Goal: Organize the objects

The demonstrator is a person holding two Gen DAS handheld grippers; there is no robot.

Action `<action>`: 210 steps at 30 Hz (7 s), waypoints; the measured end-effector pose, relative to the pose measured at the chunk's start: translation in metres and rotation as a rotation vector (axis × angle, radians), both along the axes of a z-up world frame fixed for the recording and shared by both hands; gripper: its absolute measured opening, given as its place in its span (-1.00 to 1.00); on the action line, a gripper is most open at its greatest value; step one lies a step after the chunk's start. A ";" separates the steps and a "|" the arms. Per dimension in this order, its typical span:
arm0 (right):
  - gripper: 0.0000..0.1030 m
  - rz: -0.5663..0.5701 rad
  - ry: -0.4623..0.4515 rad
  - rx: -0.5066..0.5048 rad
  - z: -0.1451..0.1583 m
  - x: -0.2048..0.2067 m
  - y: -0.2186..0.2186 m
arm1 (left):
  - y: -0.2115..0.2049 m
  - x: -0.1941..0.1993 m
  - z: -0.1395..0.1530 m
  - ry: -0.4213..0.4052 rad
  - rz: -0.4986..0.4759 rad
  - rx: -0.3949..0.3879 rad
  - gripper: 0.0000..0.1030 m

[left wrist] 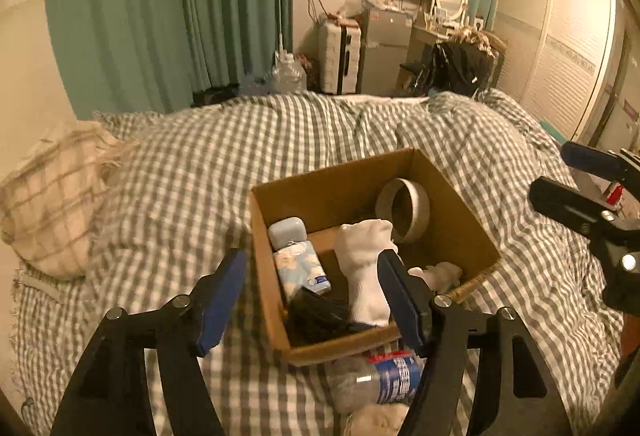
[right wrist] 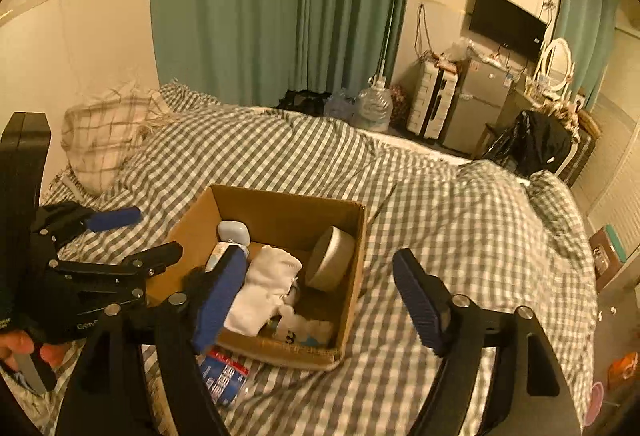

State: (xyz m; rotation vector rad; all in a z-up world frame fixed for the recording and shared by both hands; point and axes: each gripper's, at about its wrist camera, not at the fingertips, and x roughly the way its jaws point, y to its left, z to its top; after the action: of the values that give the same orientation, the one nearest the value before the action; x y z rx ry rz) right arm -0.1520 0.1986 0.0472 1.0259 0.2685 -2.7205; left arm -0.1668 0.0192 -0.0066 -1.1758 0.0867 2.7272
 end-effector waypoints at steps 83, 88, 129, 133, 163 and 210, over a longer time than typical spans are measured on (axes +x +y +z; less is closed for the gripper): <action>-0.68 -0.043 -0.305 -0.063 -0.138 0.049 0.041 | 0.071 0.050 -0.170 -0.280 0.044 -0.079 0.88; -0.68 -0.044 -0.276 -0.046 -0.127 0.057 0.039 | 0.058 0.071 -0.142 -0.243 0.043 -0.048 0.87; -0.68 0.040 -0.095 -0.070 -0.074 -0.087 -0.016 | 0.005 -0.070 -0.039 0.045 0.080 0.040 0.84; -0.67 0.053 -0.111 -0.125 -0.084 -0.092 -0.009 | 0.006 -0.073 -0.052 0.021 0.075 0.053 0.85; 0.99 -0.121 0.260 -0.089 0.093 0.079 0.033 | -0.030 0.072 0.113 0.344 0.105 0.179 1.00; 0.99 -0.213 0.264 -0.076 -0.028 0.116 0.030 | -0.005 0.122 0.013 0.325 0.127 0.036 1.00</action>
State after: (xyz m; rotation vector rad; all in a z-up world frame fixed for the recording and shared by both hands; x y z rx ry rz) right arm -0.0357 0.2291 0.0187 0.7106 0.1015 -3.0334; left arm -0.0452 0.0138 0.0068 -0.7423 0.0030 2.9939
